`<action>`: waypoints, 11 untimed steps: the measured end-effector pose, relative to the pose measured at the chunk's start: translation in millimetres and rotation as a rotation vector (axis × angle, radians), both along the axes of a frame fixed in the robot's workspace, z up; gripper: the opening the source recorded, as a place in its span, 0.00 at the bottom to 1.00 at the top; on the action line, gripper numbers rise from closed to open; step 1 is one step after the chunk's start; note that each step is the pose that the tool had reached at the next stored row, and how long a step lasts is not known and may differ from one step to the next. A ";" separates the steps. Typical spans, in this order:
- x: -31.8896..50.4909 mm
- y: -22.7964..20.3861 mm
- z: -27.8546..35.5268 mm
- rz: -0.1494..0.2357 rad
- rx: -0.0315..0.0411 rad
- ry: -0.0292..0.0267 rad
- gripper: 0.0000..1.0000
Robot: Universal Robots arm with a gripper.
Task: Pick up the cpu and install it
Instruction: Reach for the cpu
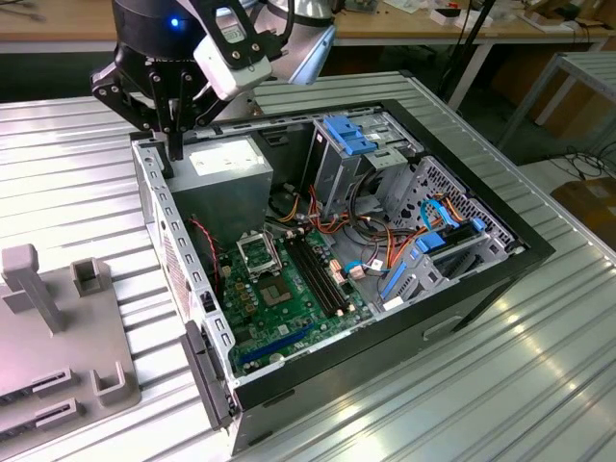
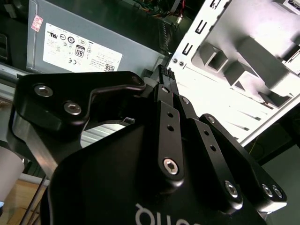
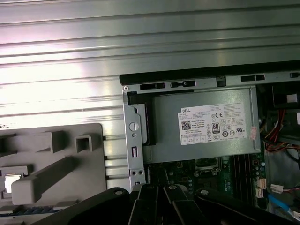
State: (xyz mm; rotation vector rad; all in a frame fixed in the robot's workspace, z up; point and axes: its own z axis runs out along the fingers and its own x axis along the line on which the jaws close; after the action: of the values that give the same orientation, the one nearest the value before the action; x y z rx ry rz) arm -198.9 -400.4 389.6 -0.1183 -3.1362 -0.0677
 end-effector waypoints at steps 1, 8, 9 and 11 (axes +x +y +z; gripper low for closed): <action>-0.7 0.0 0.0 0.000 0.0000 0.0000 0.11; -3.3 0.0 0.0 0.000 0.0000 0.0000 0.11; -3.4 0.0 0.0 0.000 0.0000 0.0000 0.11; -3.4 0.0 0.0 0.000 0.0000 -0.0001 0.11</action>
State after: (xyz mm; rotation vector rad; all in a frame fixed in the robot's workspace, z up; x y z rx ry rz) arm -202.3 -400.4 389.6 -0.1183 -3.1363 -0.0678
